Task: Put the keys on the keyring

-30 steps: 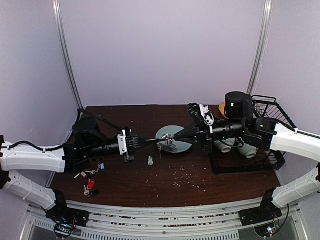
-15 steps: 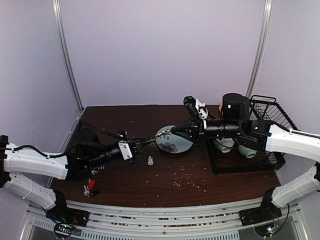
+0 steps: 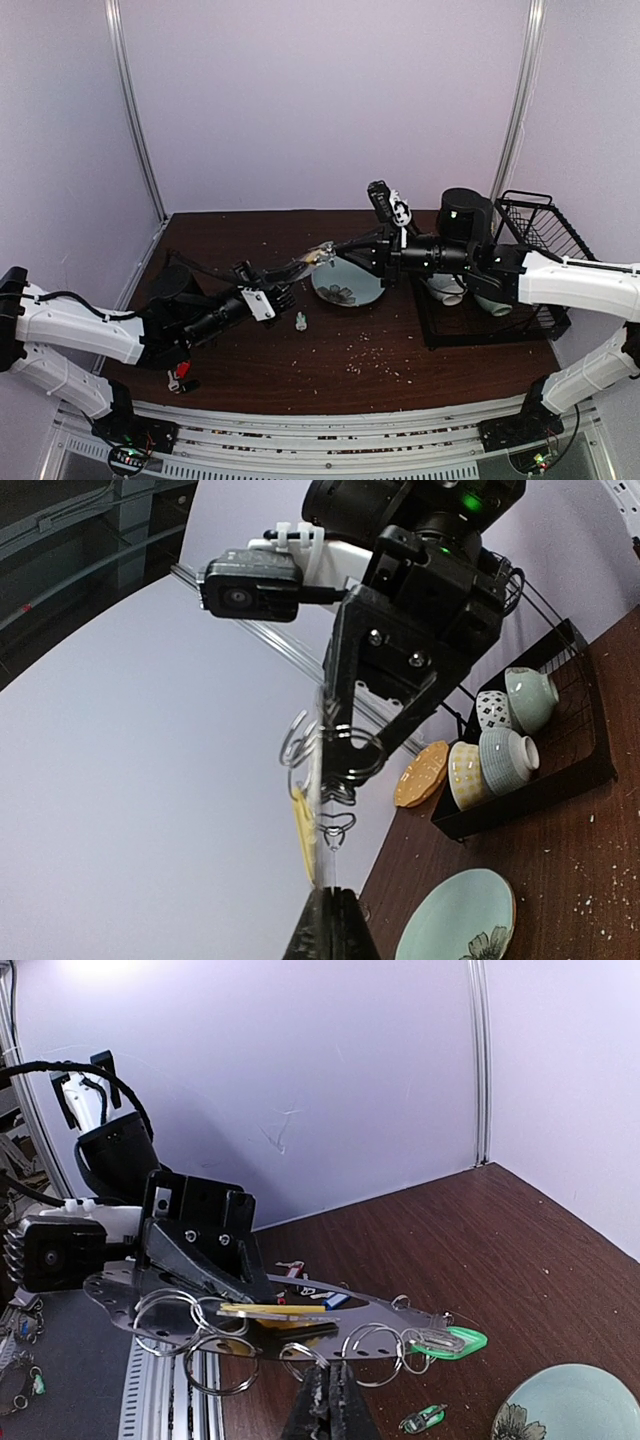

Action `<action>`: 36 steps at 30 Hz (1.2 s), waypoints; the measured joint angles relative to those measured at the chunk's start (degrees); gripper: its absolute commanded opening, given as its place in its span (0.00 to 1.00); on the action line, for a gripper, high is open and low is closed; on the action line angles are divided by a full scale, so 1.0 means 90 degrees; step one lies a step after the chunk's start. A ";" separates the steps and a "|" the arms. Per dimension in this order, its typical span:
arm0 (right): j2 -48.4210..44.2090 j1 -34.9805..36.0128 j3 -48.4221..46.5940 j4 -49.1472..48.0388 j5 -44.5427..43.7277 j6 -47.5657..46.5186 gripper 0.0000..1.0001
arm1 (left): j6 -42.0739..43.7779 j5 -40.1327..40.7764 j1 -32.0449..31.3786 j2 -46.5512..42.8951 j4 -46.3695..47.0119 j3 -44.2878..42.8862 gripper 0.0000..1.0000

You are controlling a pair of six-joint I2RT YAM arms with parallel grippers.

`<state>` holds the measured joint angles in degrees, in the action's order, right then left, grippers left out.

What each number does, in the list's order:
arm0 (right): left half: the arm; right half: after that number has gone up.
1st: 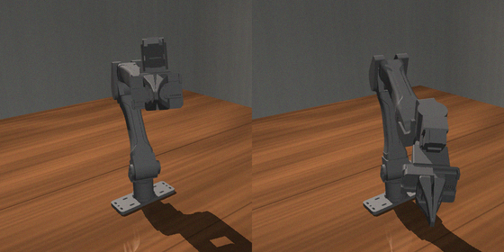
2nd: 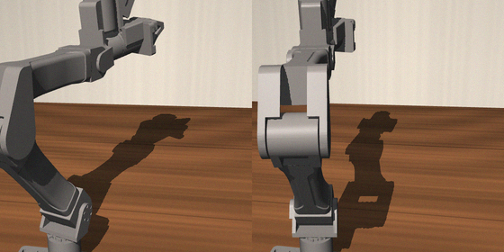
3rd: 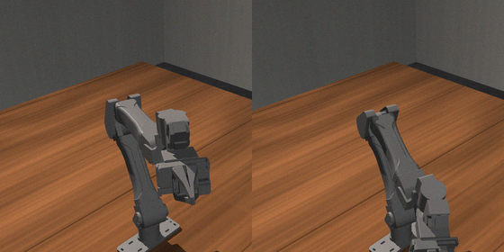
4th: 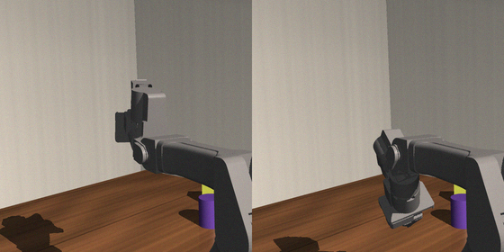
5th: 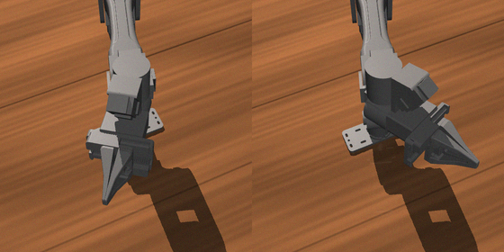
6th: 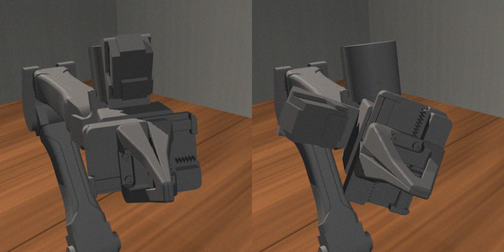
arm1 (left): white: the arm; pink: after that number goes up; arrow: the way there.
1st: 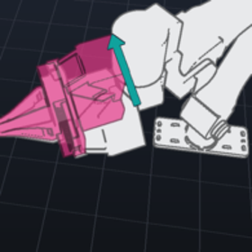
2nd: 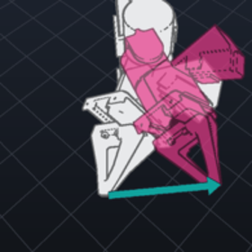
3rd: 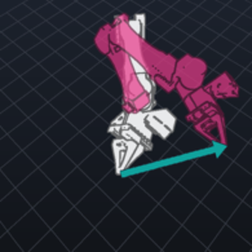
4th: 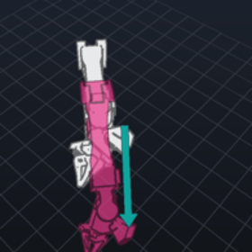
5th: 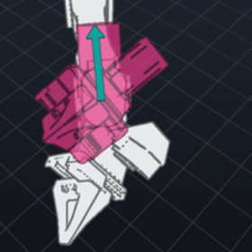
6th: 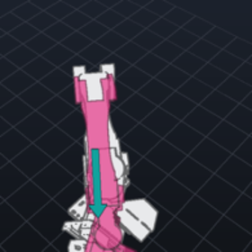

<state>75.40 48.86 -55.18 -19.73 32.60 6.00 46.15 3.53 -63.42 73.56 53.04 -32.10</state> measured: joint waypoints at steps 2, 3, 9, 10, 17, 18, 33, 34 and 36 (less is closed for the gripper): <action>-0.0002 -0.0012 0.0131 -0.0223 0.0034 0.0051 0.00 | -0.0019 0.0066 -0.0039 0.0039 0.0078 0.0007 0.00; -0.0002 -0.0019 0.0180 -0.0308 0.0112 0.0046 0.02 | -0.0051 0.0068 -0.0051 0.0044 0.0126 0.0027 0.00; -0.0051 -0.0046 0.0216 -0.0308 0.0933 -0.0335 0.18 | -0.0238 -0.0267 -0.0100 -0.0036 0.0206 0.0109 0.00; -0.0092 -0.0044 0.0216 -0.0231 0.1020 -0.0483 0.18 | -0.0236 -0.0328 -0.0104 -0.0051 0.0158 0.0100 0.00; -0.0534 0.0015 0.0250 0.0277 0.1379 -0.1161 0.22 | -0.0163 -0.0561 -0.0109 -0.0056 -0.0301 0.0075 0.00; -0.0595 0.0034 0.0260 0.0333 0.1404 -0.1219 0.25 | -0.0141 -0.0568 -0.0109 -0.0058 -0.0369 0.0070 0.00; -0.0775 0.0002 0.0369 0.1158 0.1039 -0.1683 0.36 | 0.0034 -0.1022 -0.0109 -0.0221 -0.0918 -0.0036 0.00; -0.0767 -0.0012 0.0347 0.1202 0.1054 -0.1702 0.36 | 0.0061 -0.1059 -0.0109 -0.0245 -0.0945 -0.0036 0.00; -0.0736 -0.0022 0.0270 0.1331 0.1129 -0.1787 0.36 | 0.0121 -0.1122 -0.0109 -0.0316 -0.1037 -0.0044 0.00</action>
<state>68.77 48.66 -52.75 -7.75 42.76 -10.09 47.24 -6.57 -64.40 70.72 43.70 -32.49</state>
